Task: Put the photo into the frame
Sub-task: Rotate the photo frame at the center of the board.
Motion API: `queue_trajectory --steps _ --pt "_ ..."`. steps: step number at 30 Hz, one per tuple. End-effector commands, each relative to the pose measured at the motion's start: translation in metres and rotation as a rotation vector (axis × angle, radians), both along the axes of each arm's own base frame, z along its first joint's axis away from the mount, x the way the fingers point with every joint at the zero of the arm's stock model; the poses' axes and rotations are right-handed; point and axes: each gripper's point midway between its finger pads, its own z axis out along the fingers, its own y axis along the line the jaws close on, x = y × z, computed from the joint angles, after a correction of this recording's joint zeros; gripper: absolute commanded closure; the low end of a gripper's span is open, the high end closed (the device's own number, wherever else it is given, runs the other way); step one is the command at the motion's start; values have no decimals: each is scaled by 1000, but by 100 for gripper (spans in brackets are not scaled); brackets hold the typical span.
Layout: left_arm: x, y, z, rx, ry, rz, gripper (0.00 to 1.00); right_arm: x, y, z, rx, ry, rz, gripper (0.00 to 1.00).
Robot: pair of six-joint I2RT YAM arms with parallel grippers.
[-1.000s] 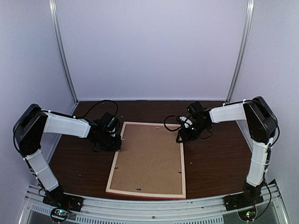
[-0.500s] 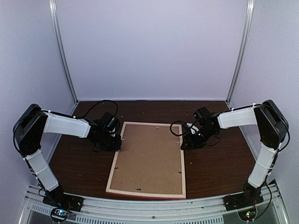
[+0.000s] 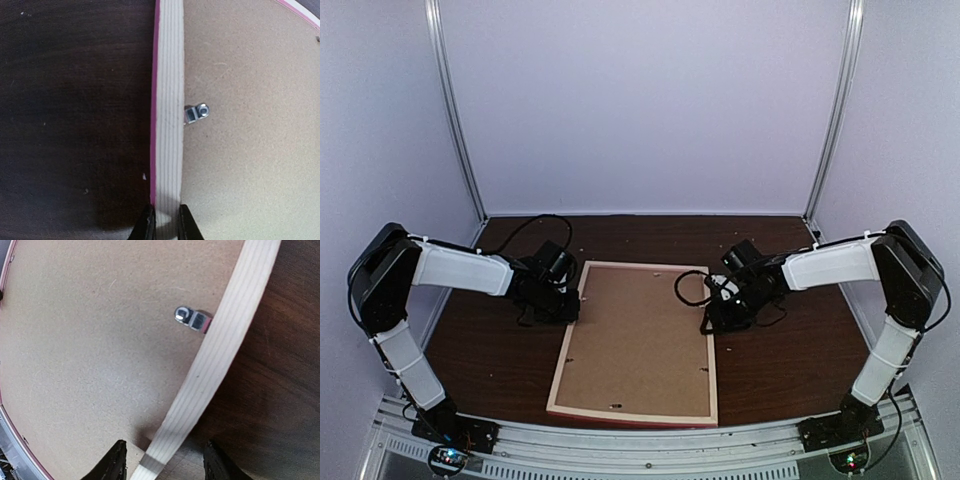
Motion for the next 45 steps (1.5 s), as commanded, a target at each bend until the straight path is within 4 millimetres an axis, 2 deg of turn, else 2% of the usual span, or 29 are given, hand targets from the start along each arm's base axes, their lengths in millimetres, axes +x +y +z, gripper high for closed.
queue_trajectory --steps 1,9,16,19,22,25,33,41,45 --pt "-13 5 -14 -3 54 19 100 -16 -9 -18 -118 27 -32 50" --pt "-13 6 -7 -9 37 21 100 -13 -21 -16 -205 0 -38 65" --pt "-12 1 2 -34 13 -8 84 -2 -29 -15 -271 -11 3 81" --pt "-9 -1 11 -34 -14 -39 69 6 -31 -15 -280 -11 23 84" --pt "-6 -2 21 -27 -32 -66 40 17 -33 -13 -286 -16 56 87" --pt "-1 -3 32 0 -51 -100 23 26 -35 -12 -304 -20 101 88" --pt "20 -12 56 89 -119 -240 12 50 -37 -3 -314 -66 218 90" --pt "40 -20 56 181 -113 -354 2 54 -26 -5 -308 -66 428 87" --pt "55 -22 56 211 -111 -403 2 57 -15 -3 -266 -59 490 87"
